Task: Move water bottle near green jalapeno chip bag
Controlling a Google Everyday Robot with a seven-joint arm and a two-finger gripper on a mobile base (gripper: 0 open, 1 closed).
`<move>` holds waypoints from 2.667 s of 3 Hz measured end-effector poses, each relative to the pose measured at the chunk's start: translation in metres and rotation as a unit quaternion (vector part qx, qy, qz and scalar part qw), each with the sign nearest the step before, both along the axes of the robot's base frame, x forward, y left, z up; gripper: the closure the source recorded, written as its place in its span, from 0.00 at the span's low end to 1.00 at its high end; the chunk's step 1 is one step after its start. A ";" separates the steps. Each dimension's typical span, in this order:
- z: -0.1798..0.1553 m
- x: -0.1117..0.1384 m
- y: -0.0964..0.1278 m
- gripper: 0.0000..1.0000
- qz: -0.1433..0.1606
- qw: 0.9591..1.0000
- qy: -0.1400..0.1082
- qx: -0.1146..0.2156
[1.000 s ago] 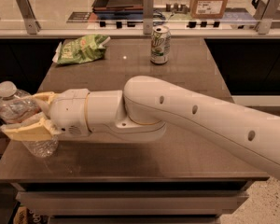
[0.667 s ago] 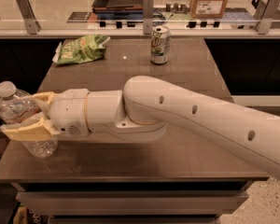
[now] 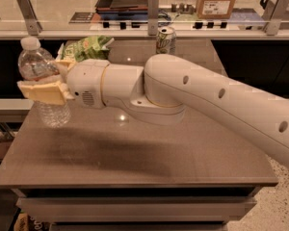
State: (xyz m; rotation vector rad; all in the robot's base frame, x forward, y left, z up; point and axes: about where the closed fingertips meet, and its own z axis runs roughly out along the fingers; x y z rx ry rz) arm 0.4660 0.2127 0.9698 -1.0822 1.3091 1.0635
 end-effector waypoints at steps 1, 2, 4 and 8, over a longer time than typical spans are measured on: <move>0.027 0.034 -0.019 1.00 -0.056 0.998 -0.004 0.021; 0.027 0.033 -0.019 1.00 -0.056 0.998 -0.004 0.021; 0.044 0.070 -0.016 1.00 -0.082 0.996 -0.029 -0.004; 0.042 0.205 -0.019 1.00 -0.099 0.994 -0.042 -0.030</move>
Offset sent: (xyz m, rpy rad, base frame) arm 0.0280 -0.0166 0.0221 0.0364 -0.0056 -0.0920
